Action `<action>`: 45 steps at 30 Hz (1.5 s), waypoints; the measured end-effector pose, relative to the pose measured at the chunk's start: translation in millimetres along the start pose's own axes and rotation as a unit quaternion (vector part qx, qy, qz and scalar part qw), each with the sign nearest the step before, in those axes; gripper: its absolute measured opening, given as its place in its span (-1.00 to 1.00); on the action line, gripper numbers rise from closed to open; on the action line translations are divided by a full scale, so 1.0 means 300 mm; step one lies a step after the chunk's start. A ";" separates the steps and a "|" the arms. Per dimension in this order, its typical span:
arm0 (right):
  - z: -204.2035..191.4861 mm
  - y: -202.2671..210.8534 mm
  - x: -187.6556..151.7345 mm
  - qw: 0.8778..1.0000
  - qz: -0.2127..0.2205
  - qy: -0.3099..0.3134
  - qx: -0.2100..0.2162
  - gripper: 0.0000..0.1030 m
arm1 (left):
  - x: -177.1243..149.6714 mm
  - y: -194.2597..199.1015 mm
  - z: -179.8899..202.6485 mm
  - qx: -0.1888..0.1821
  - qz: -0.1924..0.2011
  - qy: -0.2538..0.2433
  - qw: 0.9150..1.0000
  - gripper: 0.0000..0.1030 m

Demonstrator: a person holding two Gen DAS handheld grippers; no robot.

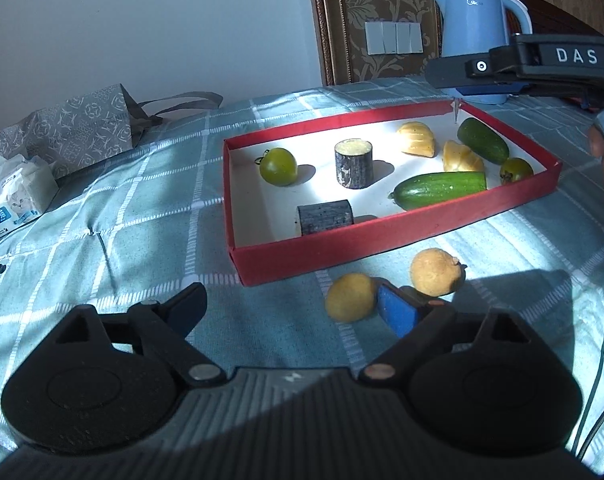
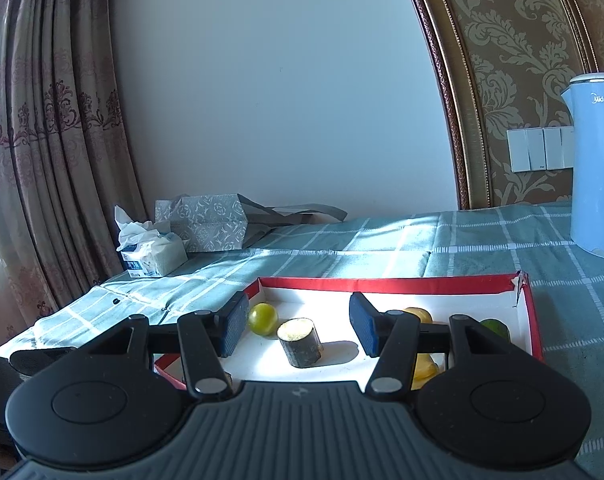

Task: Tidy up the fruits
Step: 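Withdraw both tools from the tray toward the two remaining round fruits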

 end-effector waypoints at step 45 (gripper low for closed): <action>-0.053 0.002 -0.029 0.999 -0.004 0.035 -0.011 0.08 | -0.049 0.055 0.002 -0.046 -0.016 0.062 0.997 0.73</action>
Point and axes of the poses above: each gripper's, at about its wrist camera, not at the fingertips, and y roughly against the way its jaws point, z to its right, x to its top, the point moved 5 cm from there along -y, roughly the way its jaws point, and after that the axes turned 6 degrees about x, right-handed, at the moved point
